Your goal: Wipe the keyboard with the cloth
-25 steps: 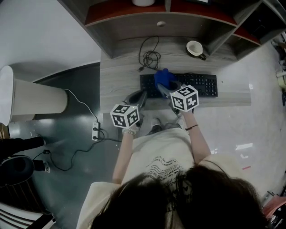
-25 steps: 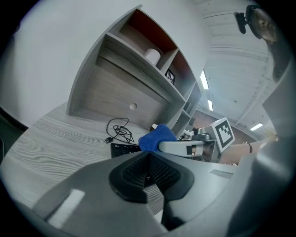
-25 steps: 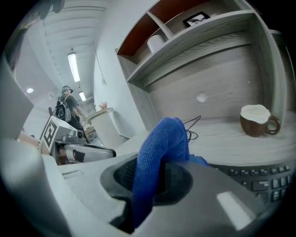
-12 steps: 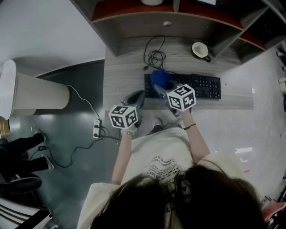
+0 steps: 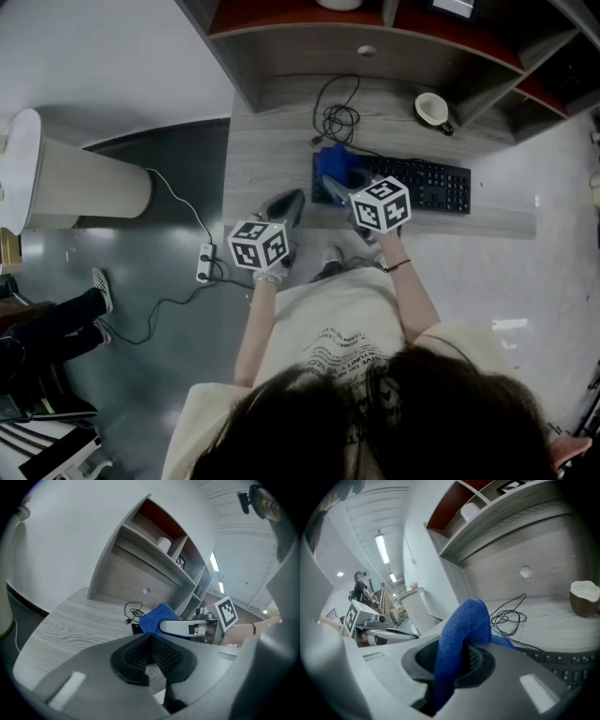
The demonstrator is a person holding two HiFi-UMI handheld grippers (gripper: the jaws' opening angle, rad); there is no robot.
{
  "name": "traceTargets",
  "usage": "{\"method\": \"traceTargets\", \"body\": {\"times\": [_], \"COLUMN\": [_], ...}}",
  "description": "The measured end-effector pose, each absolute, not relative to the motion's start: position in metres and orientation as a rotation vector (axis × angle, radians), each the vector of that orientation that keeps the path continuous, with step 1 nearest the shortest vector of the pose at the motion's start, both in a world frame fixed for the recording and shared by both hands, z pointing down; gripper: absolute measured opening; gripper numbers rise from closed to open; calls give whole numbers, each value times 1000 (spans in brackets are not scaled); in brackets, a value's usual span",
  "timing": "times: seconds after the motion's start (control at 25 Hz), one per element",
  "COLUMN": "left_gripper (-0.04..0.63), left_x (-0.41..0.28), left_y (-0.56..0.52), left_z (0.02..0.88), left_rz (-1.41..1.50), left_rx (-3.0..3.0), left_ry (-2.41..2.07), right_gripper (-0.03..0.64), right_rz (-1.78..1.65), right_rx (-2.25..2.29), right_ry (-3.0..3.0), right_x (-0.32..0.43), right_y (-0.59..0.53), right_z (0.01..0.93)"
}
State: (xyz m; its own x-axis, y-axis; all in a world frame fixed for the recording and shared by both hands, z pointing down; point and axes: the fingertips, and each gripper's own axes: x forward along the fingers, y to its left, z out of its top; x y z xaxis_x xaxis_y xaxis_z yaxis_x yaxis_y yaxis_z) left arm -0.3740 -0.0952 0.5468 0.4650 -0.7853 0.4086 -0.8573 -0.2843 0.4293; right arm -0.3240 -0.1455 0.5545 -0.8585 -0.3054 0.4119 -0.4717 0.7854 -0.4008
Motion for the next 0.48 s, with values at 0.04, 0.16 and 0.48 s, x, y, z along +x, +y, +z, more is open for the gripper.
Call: {"method": "traceTargets", "body": {"times": [0.04,0.16,0.48], "left_gripper": [5,5,5], "left_x": [-375,-380,-391], "left_y": [-94,-92,-86], "left_z": [547,547,548], "left_rz": [156,156,155], "left_rx": [2113,2107,2089], "left_ry": [-1363,-1373,-1410], "right_gripper": [58,58,58], "right_rz": [720,723,731], "right_rx": [590,572,527], "right_ry": [-2654,-2660,-2675], "right_x": [-326,-333,-346], "right_y": [-145,-143,-136], "right_z": [554,554,552]}}
